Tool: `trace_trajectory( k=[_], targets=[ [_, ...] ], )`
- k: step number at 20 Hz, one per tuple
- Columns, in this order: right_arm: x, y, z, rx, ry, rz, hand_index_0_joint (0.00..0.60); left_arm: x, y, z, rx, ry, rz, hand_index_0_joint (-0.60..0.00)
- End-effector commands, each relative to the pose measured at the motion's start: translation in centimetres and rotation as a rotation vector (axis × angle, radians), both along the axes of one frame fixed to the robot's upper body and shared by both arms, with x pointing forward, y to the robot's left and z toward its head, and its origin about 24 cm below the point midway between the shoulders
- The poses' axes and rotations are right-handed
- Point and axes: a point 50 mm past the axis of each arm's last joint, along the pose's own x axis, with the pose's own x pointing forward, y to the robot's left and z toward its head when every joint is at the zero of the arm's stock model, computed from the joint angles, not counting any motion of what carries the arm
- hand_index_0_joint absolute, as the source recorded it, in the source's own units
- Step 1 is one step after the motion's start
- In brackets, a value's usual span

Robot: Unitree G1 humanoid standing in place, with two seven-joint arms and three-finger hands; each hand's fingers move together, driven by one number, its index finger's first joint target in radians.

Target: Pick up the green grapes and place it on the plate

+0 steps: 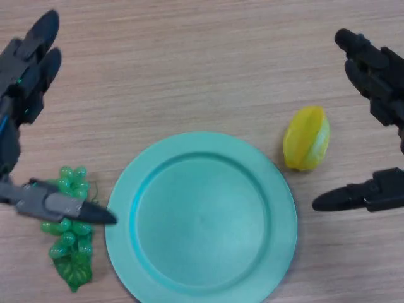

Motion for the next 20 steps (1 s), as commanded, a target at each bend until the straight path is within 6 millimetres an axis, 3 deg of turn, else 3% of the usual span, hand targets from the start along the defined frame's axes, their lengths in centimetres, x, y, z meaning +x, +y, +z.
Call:
trace_trajectory(
  k=[1,5,9,15,20],
  targets=[
    [-0.7,0.2,3.0,-0.017,-0.236,0.032,0.0,-1.5,2.1,2.2,0.134,-0.158,0.044,0.0],
    [0.0,0.2,2.4,0.0,-0.219,0.045,0.0,-1.5,5.2,1.4,0.225,-0.166,0.107,0.0],
    [0.0,0.1,2.3,0.022,-0.206,0.041,0.0,-0.9,7.0,-0.1,0.378,-0.17,0.149,0.0],
    [0.2,-0.6,2.1,0.059,-0.195,0.01,0.0,0.8,8.0,-3.7,0.7,-0.043,0.187,0.0],
    [-0.1,-0.8,2.4,0.062,-0.209,0.001,0.0,1.6,7.4,-5.9,0.706,0.039,0.156,0.0]
  ],
)
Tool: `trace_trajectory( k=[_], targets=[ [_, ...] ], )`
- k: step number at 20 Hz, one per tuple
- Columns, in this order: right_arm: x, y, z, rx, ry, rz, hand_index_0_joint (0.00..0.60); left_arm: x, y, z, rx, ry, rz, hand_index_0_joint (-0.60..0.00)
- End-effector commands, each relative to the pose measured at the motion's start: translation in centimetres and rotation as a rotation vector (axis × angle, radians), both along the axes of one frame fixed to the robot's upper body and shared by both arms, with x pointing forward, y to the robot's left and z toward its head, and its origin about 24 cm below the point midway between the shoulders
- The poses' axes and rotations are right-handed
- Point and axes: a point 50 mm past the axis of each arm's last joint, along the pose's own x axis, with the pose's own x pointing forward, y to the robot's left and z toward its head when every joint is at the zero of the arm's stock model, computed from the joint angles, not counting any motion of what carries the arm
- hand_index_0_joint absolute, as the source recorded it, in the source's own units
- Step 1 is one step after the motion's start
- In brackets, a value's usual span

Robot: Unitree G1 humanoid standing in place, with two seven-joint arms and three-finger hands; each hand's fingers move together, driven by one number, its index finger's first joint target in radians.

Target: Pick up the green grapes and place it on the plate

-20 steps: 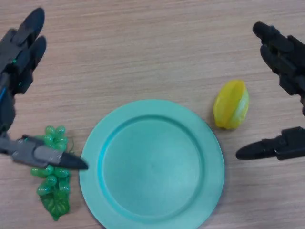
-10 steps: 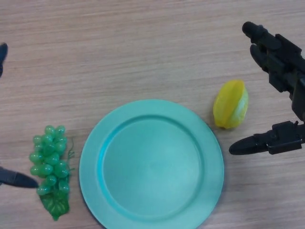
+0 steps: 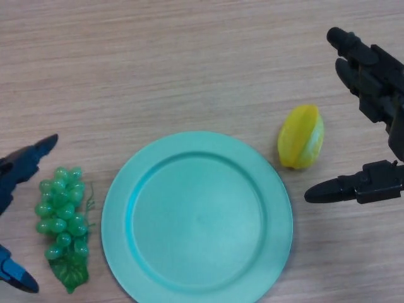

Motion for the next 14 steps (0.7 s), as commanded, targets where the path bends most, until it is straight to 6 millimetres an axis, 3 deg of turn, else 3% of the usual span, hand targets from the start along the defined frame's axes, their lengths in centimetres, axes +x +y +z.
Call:
trace_trajectory(
  k=[1,9,10,11,14],
  targets=[
    [-1.2,-0.8,3.4,0.014,-0.234,-0.002,0.0,0.2,1.0,3.0,0.029,-0.19,0.019,0.0],
    [-2.1,-1.1,3.5,0.007,-0.234,-0.008,0.0,1.2,0.0,0.5,-0.102,-0.094,0.001,0.0],
    [-2.1,-1.1,3.5,0.006,-0.233,-0.008,0.0,1.2,0.0,0.4,-0.102,-0.093,0.001,-0.049],
    [-2.2,-1.1,3.5,0.006,-0.233,-0.007,0.0,1.2,-0.1,0.2,-0.091,-0.092,0.0,-0.2],
    [-2.5,-1.1,3.5,-0.004,-0.236,-0.004,0.0,0.6,0.2,-1.4,0.054,-0.045,-0.04,-0.55]
  ],
)
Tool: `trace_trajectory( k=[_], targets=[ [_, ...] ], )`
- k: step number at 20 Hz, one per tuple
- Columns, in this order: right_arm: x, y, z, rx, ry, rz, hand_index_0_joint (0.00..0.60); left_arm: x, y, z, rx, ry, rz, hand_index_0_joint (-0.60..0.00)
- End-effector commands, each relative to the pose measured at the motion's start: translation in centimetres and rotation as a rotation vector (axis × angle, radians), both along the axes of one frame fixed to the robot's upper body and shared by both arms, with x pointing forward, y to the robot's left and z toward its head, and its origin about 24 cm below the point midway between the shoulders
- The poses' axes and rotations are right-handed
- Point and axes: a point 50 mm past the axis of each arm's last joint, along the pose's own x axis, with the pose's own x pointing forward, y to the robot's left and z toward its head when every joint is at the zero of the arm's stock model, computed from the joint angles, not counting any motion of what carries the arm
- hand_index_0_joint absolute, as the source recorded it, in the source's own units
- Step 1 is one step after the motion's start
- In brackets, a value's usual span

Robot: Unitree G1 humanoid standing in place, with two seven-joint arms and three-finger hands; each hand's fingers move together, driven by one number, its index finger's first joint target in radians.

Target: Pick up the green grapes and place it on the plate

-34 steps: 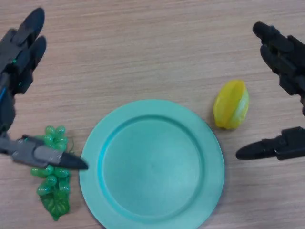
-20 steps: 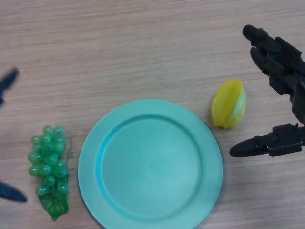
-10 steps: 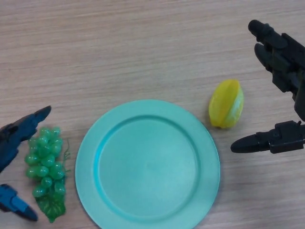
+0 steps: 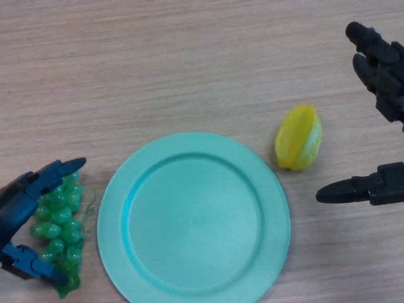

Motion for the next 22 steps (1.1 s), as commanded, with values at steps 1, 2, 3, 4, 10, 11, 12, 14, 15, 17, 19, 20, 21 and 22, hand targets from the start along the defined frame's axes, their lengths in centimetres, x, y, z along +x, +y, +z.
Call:
trace_trajectory(
  k=[1,2,3,4,10,11,12,14,15,17,19,20,21,22],
  targets=[
    [-1.6,-0.3,3.2,-0.011,-0.209,0.031,0.0,-1.0,1.8,1.2,0.153,-0.017,-0.03,-0.6],
    [-1.6,-0.3,3.1,-0.01,-0.205,0.033,0.0,-1.2,1.9,1.2,0.142,0.011,-0.029,-0.6],
    [-1.6,-0.2,3.0,-0.012,-0.197,0.038,0.0,-1.5,2.1,1.3,0.133,0.036,-0.023,-0.6],
    [-1.6,-0.1,3.0,-0.006,-0.194,0.042,0.0,-1.5,2.2,1.3,0.126,0.048,-0.017,-0.6],
    [-1.9,0.4,3.2,0.013,-0.144,0.088,0.0,-1.2,3.0,5.0,0.093,-0.069,0.032,-0.6],
    [-1.9,0.7,3.5,0.018,-0.14,0.098,0.0,-1.2,3.6,6.0,0.085,-0.09,0.039,-0.6],
    [-2.0,0.8,3.5,0.025,-0.14,0.102,0.0,-1.2,3.8,6.3,0.067,-0.085,0.041,-0.6],
    [-2.2,1.1,3.9,0.037,-0.141,0.111,0.0,-1.5,3.3,8.0,-0.131,-0.032,0.035,-0.6],
    [-2.3,1.3,3.8,0.035,-0.144,0.119,0.0,-1.9,2.5,9.2,-0.182,-0.011,0.034,-0.6],
    [-2.3,1.4,3.9,0.032,-0.142,0.126,0.0,-2.6,0.7,10.3,-0.169,0.049,-0.053,-0.6],
    [-2.1,1.1,3.9,0.032,-0.141,0.117,0.0,-3.2,-1.3,11.2,-0.187,0.075,-0.13,-0.6],
    [-2.2,1.0,3.8,0.036,-0.141,0.116,0.0,-3.4,-2.0,11.3,-0.17,0.048,-0.169,-0.6],
    [-2.2,0.9,3.8,0.04,-0.145,0.11,0.0,-3.7,-3.7,11.3,-0.157,0.033,-0.235,-0.6],
    [-2.2,0.9,3.8,0.041,-0.145,0.11,0.0,-3.7,-4.2,11.3,-0.203,0.07,-0.228,-0.6]
  ],
)
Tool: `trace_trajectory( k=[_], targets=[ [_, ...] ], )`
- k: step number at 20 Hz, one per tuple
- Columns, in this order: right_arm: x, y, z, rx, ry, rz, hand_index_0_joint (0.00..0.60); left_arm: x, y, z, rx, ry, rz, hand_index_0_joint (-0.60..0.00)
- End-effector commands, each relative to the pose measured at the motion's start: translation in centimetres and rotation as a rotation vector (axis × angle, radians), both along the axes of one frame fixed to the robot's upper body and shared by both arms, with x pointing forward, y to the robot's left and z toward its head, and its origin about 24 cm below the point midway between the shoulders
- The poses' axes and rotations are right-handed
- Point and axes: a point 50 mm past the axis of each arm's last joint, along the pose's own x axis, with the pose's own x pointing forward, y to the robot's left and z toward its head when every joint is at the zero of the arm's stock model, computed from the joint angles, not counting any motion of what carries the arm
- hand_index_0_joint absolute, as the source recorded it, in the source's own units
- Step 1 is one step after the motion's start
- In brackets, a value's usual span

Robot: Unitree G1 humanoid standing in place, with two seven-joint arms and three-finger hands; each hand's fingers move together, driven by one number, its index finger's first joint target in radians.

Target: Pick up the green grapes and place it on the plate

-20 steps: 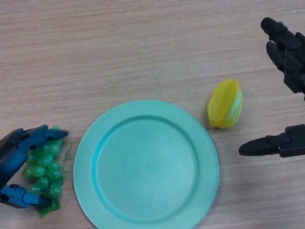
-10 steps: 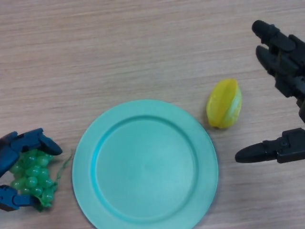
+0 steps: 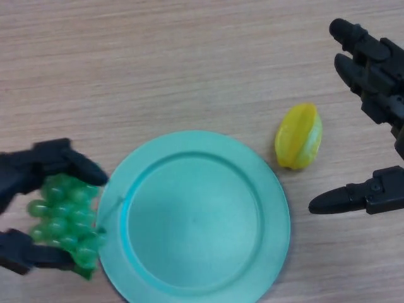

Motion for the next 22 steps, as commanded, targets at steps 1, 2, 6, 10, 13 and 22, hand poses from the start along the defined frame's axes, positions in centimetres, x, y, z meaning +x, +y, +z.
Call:
trace_trajectory(
  k=[1,2,6,10,13,22],
  targets=[
    [-1.1,-0.5,2.4,0.01,-0.166,0.012,0.0,-0.7,-2.3,2.7,-0.072,-0.049,-0.004,-0.6],
    [-1.1,-0.5,2.4,0.004,-0.165,0.012,0.0,-0.6,-3.0,2.8,-0.085,-0.076,-0.023,-0.6],
    [-1.1,-1.1,2.5,-0.011,-0.173,0.016,0.0,1.2,-6.5,2.4,-0.037,-0.384,-0.116,-0.6],
    [-1.3,-1.3,2.6,0.006,-0.157,0.029,0.0,2.0,-6.7,3.1,-0.24,-0.386,-0.045,-0.3],
    [-1.4,-1.7,2.6,0.019,-0.156,0.021,0.0,2.9,-7.0,2.2,-0.27,-0.332,-0.047,0.0],
    [-0.9,-1.7,2.6,-0.023,-0.198,0.002,0.0,2.5,-5.8,3.1,-0.244,-0.454,0.016,0.0]
  ],
)
